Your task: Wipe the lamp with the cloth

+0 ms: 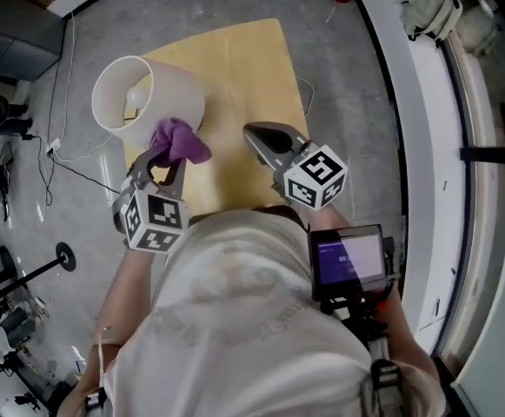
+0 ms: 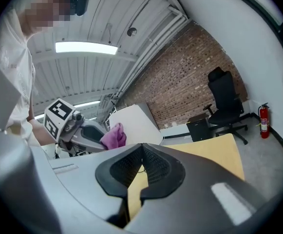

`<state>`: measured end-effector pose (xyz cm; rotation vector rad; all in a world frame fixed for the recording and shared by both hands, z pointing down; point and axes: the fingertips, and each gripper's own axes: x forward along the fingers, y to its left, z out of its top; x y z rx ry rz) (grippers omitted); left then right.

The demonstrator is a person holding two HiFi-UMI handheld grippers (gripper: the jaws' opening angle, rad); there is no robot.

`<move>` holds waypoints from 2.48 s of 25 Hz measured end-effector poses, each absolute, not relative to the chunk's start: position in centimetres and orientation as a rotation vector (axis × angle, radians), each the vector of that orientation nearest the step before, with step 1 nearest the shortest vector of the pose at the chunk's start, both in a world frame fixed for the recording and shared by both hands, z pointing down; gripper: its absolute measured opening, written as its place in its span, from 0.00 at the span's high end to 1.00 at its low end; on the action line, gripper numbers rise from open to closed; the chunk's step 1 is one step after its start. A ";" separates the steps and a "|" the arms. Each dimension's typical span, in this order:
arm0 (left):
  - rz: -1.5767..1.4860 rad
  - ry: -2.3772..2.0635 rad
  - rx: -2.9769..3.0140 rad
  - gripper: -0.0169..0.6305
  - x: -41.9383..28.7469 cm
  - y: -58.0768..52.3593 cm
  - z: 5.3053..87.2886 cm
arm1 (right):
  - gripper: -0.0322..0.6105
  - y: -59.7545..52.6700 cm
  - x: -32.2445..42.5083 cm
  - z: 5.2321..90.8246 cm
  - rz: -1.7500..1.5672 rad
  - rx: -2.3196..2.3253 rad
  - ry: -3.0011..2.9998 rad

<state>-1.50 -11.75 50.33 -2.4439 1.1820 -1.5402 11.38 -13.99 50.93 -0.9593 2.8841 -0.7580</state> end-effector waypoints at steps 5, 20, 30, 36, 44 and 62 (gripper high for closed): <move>-1.604 1.103 -2.528 0.83 -3.0 -9.4 54.6 | 0.93 -12.8 10.4 50.2 -0.727 -1.023 2.887; -0.994 1.226 -2.485 0.83 -4.5 -8.5 39.2 | 0.93 -8.6 8.6 48.3 -0.663 -1.187 2.842; -0.958 1.401 -2.444 0.83 -7.4 -13.8 41.6 | 0.93 -7.1 8.3 47.8 -0.649 -1.252 2.839; -1.027 1.329 -2.474 0.83 -5.7 -12.4 45.8 | 0.93 -7.6 9.5 47.8 -0.644 -1.273 2.850; -1.329 1.187 -2.583 0.83 -5.6 -9.6 55.1 | 0.93 -8.8 8.2 47.5 -0.645 -1.203 2.905; -0.577 1.634 -2.607 0.83 -12.4 -14.6 42.4 | 0.93 -8.9 3.7 46.4 -0.632 -1.139 2.980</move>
